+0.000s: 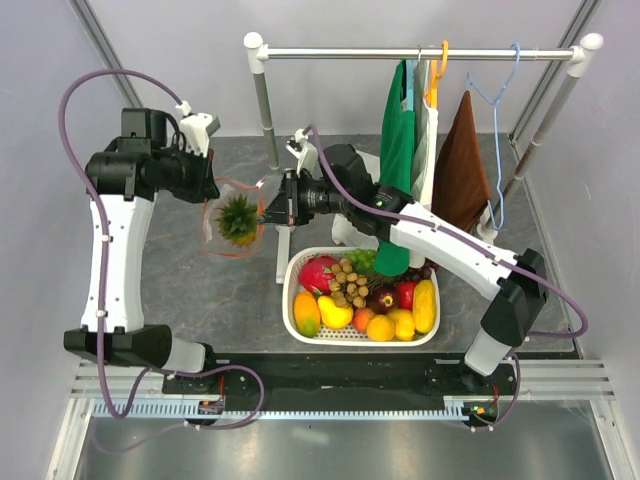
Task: Place the food in the zip-top bag and seal the zipper
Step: Adjust the zipper food storage bag at the center of the board.
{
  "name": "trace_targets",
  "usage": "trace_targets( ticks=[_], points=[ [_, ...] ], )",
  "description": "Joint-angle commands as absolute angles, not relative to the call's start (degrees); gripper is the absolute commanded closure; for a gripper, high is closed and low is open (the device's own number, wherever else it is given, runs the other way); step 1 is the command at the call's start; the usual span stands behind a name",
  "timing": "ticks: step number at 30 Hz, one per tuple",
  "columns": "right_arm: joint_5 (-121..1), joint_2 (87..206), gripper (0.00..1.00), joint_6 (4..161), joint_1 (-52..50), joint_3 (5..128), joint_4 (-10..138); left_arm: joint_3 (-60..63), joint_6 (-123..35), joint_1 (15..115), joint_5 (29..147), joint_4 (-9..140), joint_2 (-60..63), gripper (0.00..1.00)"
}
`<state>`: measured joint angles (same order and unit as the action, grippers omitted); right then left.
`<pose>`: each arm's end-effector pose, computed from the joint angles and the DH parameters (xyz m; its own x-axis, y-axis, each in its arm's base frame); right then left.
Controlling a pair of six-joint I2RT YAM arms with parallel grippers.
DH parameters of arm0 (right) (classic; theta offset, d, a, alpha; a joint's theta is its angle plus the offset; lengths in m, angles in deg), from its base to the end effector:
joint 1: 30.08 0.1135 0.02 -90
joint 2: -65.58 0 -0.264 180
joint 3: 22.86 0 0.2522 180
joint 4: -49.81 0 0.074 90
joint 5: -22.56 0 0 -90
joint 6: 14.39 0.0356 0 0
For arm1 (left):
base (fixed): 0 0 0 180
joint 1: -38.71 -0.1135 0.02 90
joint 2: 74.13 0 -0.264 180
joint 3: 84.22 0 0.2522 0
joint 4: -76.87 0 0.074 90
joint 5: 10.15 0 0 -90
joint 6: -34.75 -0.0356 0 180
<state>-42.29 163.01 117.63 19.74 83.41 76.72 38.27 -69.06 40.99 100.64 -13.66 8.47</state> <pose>0.2493 0.3187 0.3811 -0.7861 0.0083 -0.6180 -0.5735 0.3632 0.7343 0.2468 -0.0225 0.4541 -0.6877 0.2507 -0.6814 0.4390 0.8911 -0.1151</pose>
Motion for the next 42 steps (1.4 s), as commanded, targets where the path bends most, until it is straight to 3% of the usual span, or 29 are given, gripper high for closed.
trace_targets(
  ticks=[1,5,8,11,14,23,28,37,42],
  points=[
    [-42.65,162.08,1.0,120.25,19.84,80.66,74.21,28.88,-69.23,42.66,96.2,-20.59,6.64,0.98],
    [-38.72,163.75,1.0,122.71,19.84,79.66,71.14,26.03,-69.4,42.66,95.49,-18.71,5.05,0.98],
    [-37.74,162.27,1.0,124.56,20.28,82.74,69.56,41.97,-69.67,42.66,93.83,-24.32,8.3,0.98],
    [-38.17,161.65,1.0,122.64,20.9,83.81,70.6,46.51,-69.58,42.66,90.31,-24.96,8.83,0.98],
    [-40.45,163.05,1.0,116.67,20.81,82.76,74.89,43.99,-69.67,42.66,88.81,-24.35,7.61,0.98],
    [-44.85,171.22,1.0,107.6,20.55,81.35,79.12,21.23,-68.35,43.27,85.92,-15.91,2.16,0.98],
    [-42.66,172.02,1.0,106.98,20.81,84.93,78.6,22.17,-67.83,43.28,81.27,-14.58,1.1,0.98],
    [-34.57,171.23,1.0,111.99,23.44,85.57,69.47,37.81,-67.64,43.28,76.42,-18.98,1.54,0.98],
    [-36.49,173.6,1.0,109.54,23.45,83.81,71.56,35.72,-68.61,43.8,76.95,-21.17,2.42,0.98]
  ],
)
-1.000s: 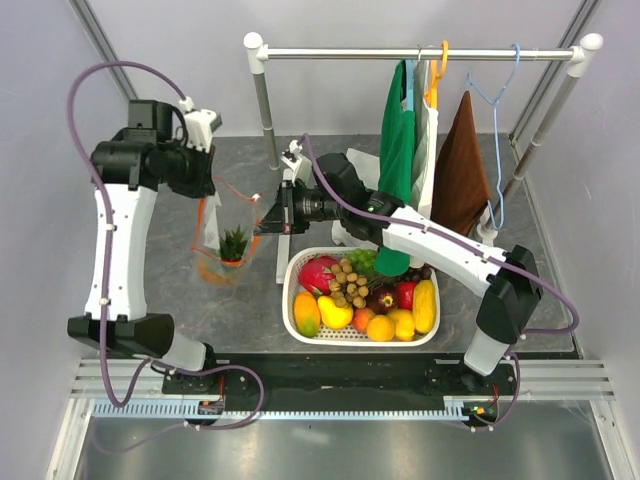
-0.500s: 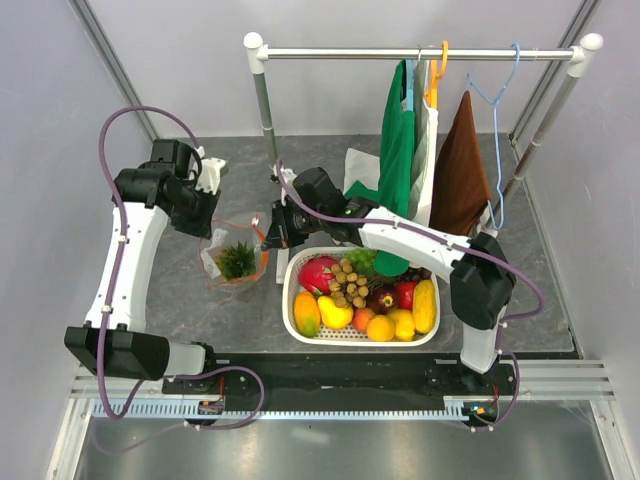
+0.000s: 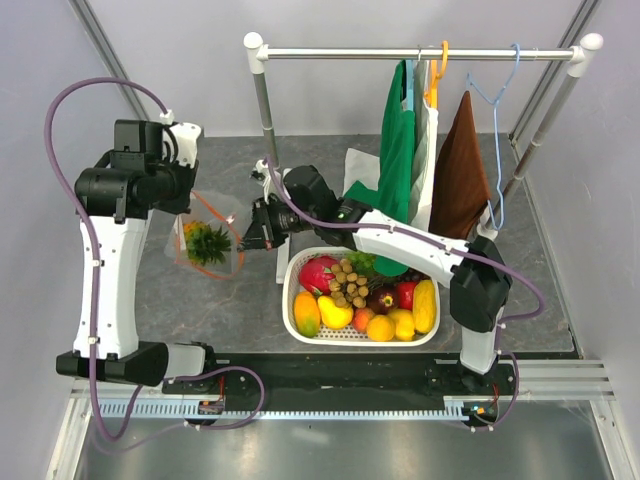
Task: Place the food in the zip-top bag and seal the zipper
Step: Adjust the zipper food storage bag at the center of the board.
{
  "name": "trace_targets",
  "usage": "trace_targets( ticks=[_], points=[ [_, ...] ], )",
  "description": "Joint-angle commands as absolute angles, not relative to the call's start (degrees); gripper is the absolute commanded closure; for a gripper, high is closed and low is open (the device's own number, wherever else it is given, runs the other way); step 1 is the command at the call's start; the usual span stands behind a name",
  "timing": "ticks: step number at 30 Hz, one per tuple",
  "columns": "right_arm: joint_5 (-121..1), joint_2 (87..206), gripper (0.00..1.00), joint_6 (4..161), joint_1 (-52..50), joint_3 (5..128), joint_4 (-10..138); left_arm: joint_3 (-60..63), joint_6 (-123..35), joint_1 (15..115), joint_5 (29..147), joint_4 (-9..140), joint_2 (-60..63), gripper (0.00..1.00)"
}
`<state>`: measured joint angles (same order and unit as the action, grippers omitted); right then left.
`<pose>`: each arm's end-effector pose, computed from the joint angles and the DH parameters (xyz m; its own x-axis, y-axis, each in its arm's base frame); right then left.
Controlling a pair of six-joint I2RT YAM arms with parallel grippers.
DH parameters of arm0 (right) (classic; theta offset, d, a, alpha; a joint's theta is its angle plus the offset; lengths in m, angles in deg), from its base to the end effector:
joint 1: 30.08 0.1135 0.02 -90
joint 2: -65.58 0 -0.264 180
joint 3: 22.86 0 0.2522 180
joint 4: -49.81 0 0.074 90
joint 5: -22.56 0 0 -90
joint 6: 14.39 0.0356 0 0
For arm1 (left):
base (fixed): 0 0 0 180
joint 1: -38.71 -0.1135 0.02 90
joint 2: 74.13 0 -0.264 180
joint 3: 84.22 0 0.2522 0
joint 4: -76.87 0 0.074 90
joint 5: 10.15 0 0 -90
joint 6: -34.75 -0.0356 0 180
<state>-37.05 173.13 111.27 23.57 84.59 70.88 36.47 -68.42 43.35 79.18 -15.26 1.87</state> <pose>0.2519 0.3727 0.3270 -0.7419 -0.1598 -0.6512 -0.6669 0.2763 0.6921 0.2089 -0.0165 0.4663 -0.6982 0.2852 -0.6566 0.2384 0.9575 0.1625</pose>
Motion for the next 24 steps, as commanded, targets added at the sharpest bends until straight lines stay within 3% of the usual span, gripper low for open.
trace_targets(
  ticks=[1,7,12,20,24],
  points=[
    [-37.11,173.95,1.0,107.44,23.27,83.28,73.05,31.53,-69.14,43.89,77.21,-21.0,2.24,0.98],
    [-45.71,175.18,1.0,100.05,20.37,81.69,82.71,14.29,-67.57,48.45,83.97,-15.38,-0.05,0.98],
    [-53.1,171.76,0.99,95.48,19.49,83.8,89.92,11.19,-64.84,50.13,91.26,-11.95,0.83,0.98],
    [-56.9,164.64,0.49,91.52,19.49,82.58,91.52,14.0,-59.83,50.04,101.11,-7.82,4.61,0.98],
    [-49.8,158.94,0.33,89.06,19.58,76.97,89.95,16.9,-59.12,50.04,102.88,-7.38,6.37,0.98]
  ],
)
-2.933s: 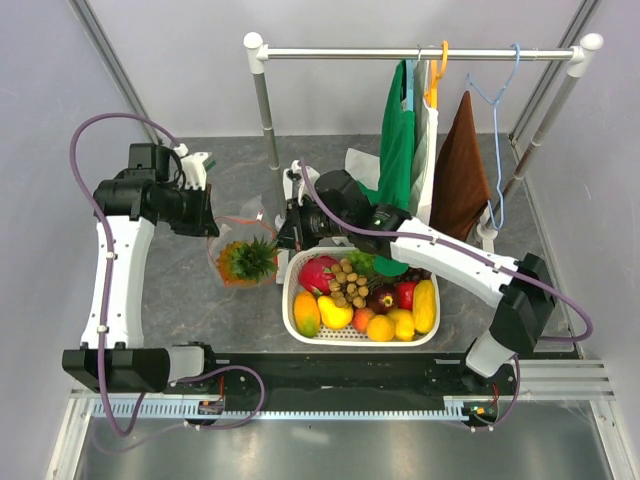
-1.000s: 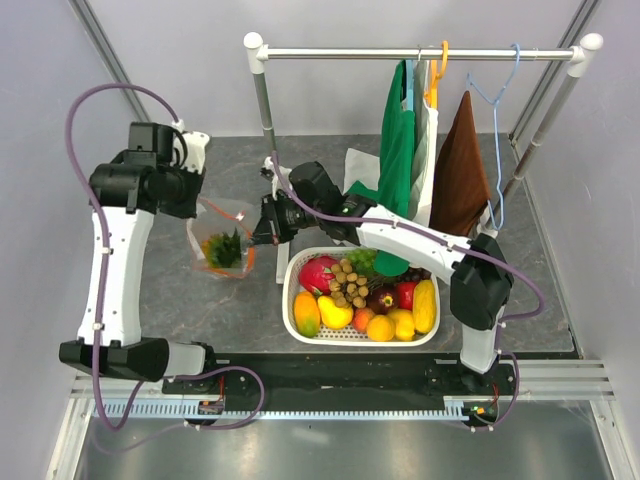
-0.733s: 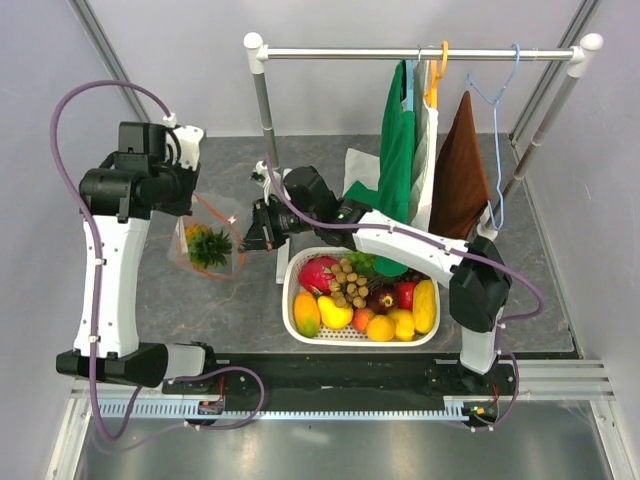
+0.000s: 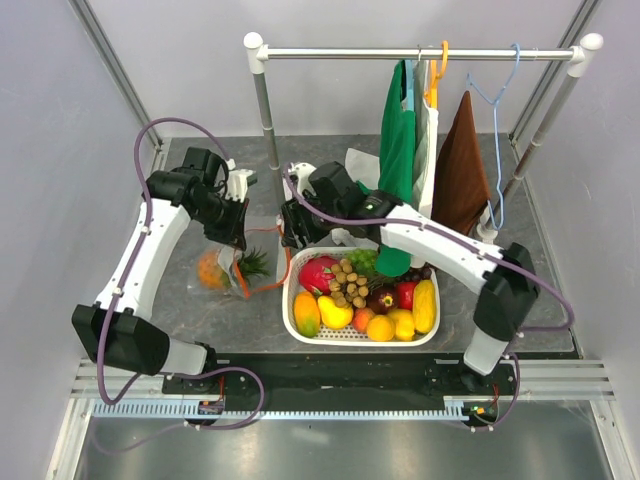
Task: Place the food in the zip-top bag and seal the zipper
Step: Adjust the zipper food storage bag at the center of the board, then pick up the fake fruit from the bin.
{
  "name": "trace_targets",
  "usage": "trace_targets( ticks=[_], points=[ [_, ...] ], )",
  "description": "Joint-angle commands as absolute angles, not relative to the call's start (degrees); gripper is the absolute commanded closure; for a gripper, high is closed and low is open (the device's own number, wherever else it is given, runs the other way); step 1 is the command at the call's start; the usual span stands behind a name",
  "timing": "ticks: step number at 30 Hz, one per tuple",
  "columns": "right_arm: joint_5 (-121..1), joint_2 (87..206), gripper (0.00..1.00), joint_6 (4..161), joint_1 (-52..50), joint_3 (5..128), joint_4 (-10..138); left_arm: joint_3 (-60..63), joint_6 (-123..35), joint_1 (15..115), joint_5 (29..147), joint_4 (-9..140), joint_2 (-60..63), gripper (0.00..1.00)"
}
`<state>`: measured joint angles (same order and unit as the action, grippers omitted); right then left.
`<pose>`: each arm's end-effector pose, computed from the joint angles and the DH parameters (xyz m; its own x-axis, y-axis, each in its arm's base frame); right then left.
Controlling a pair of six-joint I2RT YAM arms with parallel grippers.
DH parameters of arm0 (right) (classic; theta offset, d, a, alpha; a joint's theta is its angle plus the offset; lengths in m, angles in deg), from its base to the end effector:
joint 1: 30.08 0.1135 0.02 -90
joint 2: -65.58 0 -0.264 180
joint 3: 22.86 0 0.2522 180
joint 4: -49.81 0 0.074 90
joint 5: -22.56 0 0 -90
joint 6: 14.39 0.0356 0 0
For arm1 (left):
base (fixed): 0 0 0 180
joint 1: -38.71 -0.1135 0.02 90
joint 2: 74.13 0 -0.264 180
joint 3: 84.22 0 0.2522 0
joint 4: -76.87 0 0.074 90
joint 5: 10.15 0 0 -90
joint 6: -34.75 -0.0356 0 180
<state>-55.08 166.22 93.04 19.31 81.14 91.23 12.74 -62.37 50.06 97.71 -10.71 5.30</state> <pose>0.2586 0.3133 0.3207 -0.6378 -0.2944 -0.7117 -0.6920 0.6247 0.3617 0.2419 -0.0597 0.3476 -0.8786 0.2967 -0.3743 0.4019 0.8826 -0.2438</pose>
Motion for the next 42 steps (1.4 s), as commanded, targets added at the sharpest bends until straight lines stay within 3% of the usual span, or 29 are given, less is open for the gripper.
trace_targets(
  ticks=[1,6,12,17,22,26,34,37,42],
  points=[
    [-48.55,156.49,0.3,86.79,19.58,75.64,89.5,16.99,-59.21,50.04,102.96,-7.38,6.46,0.98],
    [-46.17,150.67,0.14,77.74,20.63,68.69,91.68,15.68,-59.03,49.96,105.68,-7.29,6.55,0.98],
    [-44.95,145.92,0.14,61.4,21.51,67.02,103.63,14.01,-59.47,49.96,107.53,-6.94,4.53,0.98],
    [-43.88,143.54,0.24,52.06,23.18,64.31,107.08,13.38,-59.56,49.96,108.93,-6.76,4.09,0.98],
    [-46.78,145.21,0.44,56.26,28.27,60.25,100.76,13.91,-59.38,49.96,109.03,-6.59,4.44,0.98],
    [-50.02,146.27,0.52,63.64,29.16,55.25,90.42,13.56,-59.3,49.96,109.38,-6.5,4.26,0.98],
    [-50.74,149.96,0.39,67.96,30.74,54.98,84.59,12.86,-59.39,49.96,109.46,-6.41,3.74,0.98],
    [-50.91,150.48,0.29,66.65,30.74,55.24,84.22,13.12,-59.47,49.96,110.08,-6.41,3.82,0.98],
    [-52.14,144.17,0.23,63.48,30.56,55.77,90.36,12.59,-59.56,49.96,110.26,-6.5,3.65,0.98]
  ],
)
